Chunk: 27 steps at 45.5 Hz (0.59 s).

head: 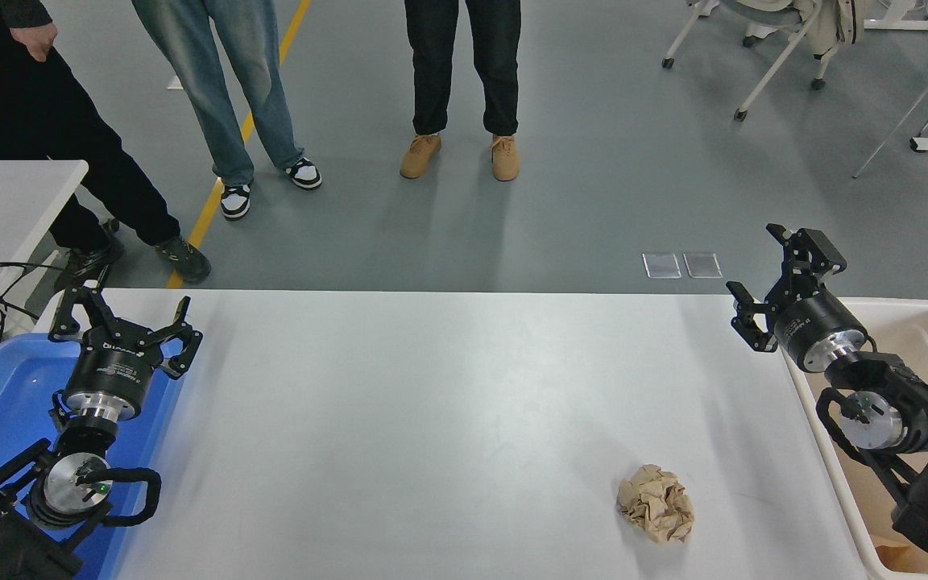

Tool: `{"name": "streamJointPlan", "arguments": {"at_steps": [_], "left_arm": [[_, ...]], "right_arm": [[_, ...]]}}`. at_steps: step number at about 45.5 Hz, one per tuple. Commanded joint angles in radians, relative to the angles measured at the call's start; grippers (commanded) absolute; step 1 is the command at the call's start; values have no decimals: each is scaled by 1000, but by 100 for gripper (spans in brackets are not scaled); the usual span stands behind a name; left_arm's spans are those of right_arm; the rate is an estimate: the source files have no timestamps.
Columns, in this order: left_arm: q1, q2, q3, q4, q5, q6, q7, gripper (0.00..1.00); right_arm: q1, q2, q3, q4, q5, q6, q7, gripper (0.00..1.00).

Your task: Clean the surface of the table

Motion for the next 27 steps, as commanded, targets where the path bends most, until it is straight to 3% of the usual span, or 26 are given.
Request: {"name": "streamJointPlan", "arguments": {"at_steps": [1, 7, 19, 27], "left_arm": [[0, 1, 0, 0, 0, 0, 1, 99], [0, 0, 0, 0, 0, 0, 1, 99], [0, 0, 0, 0, 0, 0, 1, 99], [0, 0, 0, 0, 0, 0, 1, 99]], "right_arm": [[-16, -25, -11, 9, 4, -18, 5, 99], [-17, -62, -15, 24, 4, 30, -7, 99], [-94, -301, -98, 239, -2, 349, -41, 99], [-73, -390, -195, 277, -25, 426, -37, 99]]}}
